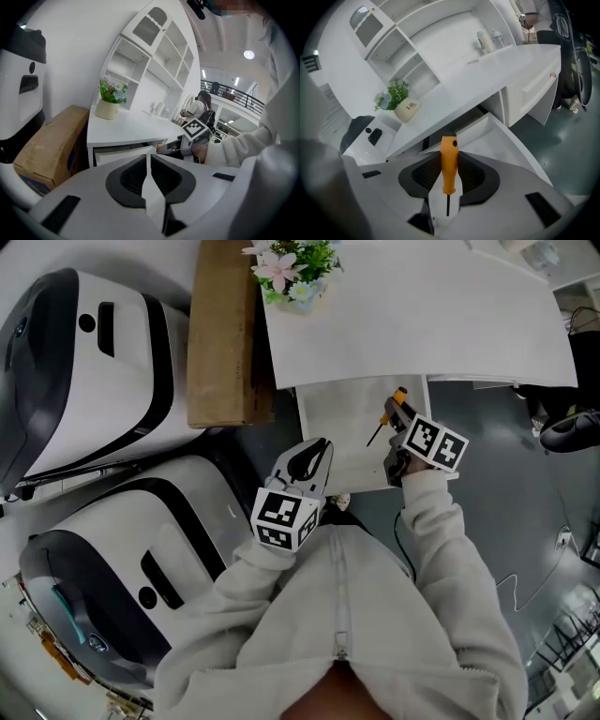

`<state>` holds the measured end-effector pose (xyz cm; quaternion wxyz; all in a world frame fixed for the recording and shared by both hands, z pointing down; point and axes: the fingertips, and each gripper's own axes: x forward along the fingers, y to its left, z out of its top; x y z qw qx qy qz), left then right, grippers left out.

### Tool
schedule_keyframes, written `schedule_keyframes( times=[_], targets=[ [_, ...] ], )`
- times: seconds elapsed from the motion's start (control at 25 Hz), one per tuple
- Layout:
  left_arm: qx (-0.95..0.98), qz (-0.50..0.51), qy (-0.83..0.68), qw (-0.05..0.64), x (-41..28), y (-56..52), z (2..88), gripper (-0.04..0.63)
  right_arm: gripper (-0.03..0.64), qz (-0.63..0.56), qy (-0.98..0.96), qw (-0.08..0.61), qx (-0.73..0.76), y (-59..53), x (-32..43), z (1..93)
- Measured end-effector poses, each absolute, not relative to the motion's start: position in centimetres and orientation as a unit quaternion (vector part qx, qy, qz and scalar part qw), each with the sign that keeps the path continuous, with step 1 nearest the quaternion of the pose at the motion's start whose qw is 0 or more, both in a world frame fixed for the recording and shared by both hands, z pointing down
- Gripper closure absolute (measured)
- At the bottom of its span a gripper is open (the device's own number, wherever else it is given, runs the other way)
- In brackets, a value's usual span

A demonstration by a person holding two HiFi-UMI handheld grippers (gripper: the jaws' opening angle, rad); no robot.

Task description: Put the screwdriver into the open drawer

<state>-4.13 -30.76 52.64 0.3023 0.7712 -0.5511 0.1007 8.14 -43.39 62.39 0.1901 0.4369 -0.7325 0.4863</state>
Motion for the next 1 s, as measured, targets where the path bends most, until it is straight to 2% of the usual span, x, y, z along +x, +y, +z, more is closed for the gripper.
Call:
schedule_keyframes(
  times=[0.28, 0.6, 1.0],
  targets=[
    [0.768, 0.109, -0.545, 0.319, -4.4, -32.0, 53.9, 0.552, 0.491, 0.549, -0.685, 0.193, 0.438, -44.8, 6.3, 68.1],
    [0.755, 0.113, -0.552, 0.335, -5.6, -32.9, 55.1, 0.552, 0.491, 0.574, -0.644, 0.234, 0.448, -45.2, 5.2, 74.3],
    [0.739, 0.123, -0.559, 0.355, -7.0, -32.6, 56.5, 0.552, 0.491, 0.621, -0.607, 0.191, 0.457, -45.6, 3.5, 77.6]
  ],
)
